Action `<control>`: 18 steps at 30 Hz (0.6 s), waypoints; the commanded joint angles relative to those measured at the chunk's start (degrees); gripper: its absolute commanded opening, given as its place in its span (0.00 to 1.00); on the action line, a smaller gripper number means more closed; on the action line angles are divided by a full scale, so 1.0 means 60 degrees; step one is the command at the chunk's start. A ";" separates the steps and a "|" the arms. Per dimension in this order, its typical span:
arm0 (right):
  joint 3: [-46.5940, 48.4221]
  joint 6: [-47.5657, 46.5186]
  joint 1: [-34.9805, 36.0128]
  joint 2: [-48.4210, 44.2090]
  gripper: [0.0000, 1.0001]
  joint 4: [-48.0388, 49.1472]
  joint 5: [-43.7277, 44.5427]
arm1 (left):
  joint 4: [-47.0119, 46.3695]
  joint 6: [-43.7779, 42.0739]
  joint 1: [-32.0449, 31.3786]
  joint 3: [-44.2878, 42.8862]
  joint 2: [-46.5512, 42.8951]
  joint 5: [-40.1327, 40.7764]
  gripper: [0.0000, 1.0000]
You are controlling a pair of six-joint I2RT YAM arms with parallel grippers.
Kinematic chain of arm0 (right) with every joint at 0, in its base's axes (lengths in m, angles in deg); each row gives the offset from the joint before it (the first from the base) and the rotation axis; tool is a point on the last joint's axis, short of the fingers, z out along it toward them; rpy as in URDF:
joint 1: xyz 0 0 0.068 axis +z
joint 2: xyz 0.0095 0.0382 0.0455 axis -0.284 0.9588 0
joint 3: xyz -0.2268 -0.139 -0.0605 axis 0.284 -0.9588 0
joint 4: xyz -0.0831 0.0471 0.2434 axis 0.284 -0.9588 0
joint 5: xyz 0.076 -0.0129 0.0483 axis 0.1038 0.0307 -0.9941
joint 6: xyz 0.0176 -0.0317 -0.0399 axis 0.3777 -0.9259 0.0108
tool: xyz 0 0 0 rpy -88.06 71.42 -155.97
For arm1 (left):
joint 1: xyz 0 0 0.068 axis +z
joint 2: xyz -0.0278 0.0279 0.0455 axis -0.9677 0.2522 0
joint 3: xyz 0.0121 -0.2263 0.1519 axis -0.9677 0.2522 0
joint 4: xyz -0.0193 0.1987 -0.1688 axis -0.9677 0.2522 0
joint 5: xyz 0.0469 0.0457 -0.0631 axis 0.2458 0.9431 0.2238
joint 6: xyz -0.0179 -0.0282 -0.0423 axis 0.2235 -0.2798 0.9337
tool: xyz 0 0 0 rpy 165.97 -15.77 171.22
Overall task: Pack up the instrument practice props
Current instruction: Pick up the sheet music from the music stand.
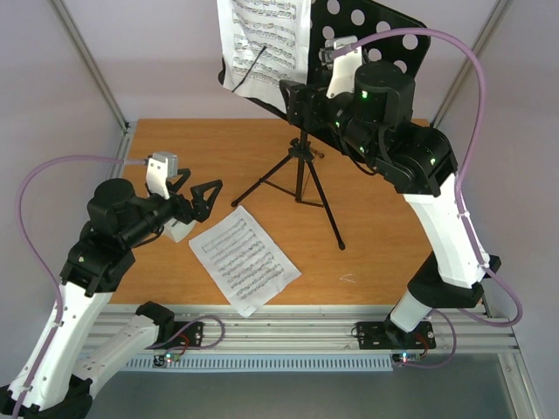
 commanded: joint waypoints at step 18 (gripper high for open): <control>0.0010 0.0612 -0.0625 0.0505 0.93 0.0056 -0.1087 | -0.0502 -0.0095 0.0014 0.0125 -0.0223 -0.0028 0.99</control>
